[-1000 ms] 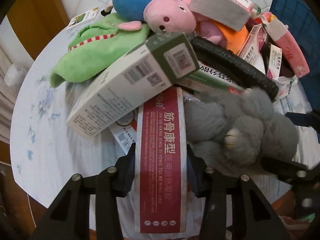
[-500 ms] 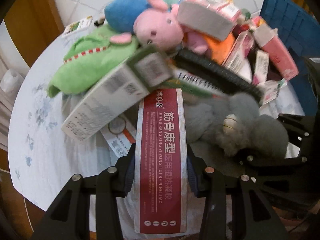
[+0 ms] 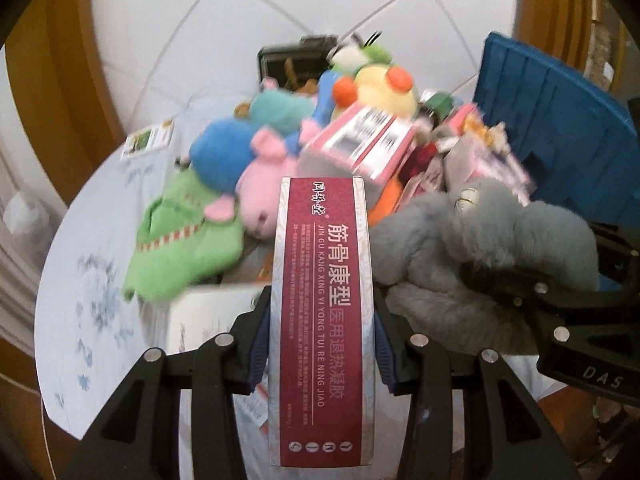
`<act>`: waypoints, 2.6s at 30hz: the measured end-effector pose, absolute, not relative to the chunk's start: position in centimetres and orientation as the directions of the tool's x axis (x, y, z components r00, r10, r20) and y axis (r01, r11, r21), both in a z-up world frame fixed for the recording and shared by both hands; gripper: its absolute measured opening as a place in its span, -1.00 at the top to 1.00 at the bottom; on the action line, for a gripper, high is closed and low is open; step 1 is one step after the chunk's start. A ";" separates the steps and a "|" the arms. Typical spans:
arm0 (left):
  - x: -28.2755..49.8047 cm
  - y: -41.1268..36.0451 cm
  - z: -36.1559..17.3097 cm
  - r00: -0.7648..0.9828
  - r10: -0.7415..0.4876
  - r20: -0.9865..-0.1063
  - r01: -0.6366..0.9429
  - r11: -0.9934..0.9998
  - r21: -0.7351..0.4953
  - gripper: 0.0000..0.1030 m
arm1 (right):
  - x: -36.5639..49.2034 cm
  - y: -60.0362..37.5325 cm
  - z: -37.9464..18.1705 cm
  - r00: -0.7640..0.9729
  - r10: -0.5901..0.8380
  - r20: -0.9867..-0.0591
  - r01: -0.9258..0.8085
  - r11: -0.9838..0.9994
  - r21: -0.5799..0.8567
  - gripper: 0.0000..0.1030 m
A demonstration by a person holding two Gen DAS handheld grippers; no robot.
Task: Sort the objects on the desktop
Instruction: 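Carry the red box and grey plush over the blue crate and open both grippers, then move both grippers back over the pile on the table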
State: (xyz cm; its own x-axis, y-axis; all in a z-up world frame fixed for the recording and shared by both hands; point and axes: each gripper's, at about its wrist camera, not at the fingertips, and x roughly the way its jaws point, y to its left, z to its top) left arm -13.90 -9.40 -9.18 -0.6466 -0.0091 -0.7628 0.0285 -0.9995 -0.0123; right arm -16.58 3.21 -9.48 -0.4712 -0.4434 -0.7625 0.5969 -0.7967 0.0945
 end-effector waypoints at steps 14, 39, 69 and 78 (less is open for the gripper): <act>-16.5 -1.0 -1.0 -0.765 0.092 -0.638 -0.116 -0.993 -0.004 0.16 | -16.0 12.5 1.4 -0.705 -0.361 -0.610 0.450 -0.893 0.008 0.22; -27.9 28.1 14.8 -0.680 0.417 -0.603 -0.448 -0.887 -0.109 0.16 | -18.7 41.3 20.2 -0.885 0.021 -0.466 0.047 -0.990 -0.134 0.22; -34.7 41.3 5.7 -0.489 0.139 -0.861 -0.393 -0.917 0.076 -0.34 | -29.1 54.0 6.9 -0.559 0.091 -0.824 0.084 -0.983 -0.165 0.06; -32.2 37.9 8.4 -0.561 0.168 -0.811 -0.383 -0.921 0.074 -0.35 | -27.2 52.7 9.0 -0.601 0.108 -0.792 0.074 -0.979 -0.189 -0.85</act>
State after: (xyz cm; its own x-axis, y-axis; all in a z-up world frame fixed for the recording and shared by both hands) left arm -32.16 37.92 8.40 -0.5608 0.1682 -0.8107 -0.3827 -0.9209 0.0737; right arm -27.21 52.73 9.00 -0.6012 0.1077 -0.7918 0.0736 -0.9792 -0.1891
